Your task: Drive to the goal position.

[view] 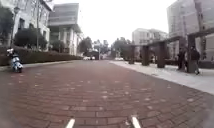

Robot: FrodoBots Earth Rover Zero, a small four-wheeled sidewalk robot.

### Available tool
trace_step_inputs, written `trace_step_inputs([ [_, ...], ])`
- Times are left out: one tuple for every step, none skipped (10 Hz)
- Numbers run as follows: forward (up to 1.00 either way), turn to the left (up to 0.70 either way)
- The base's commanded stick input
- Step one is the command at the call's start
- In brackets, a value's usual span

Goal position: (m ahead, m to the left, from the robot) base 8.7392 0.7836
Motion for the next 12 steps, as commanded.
trace_step_inputs([
  [0.68,0.00],
  [0.68,0.00],
  [0.68,0.00],
  [0.68,0.00],
  [0.68,0.00],
  [0.68,0.00],
  [0.68,0.00],
  [0.68,0.00],
  [0.68,0.00],
  [0.68,0.00],
  [0.68,0.00],
  [0.68,0.00],
])
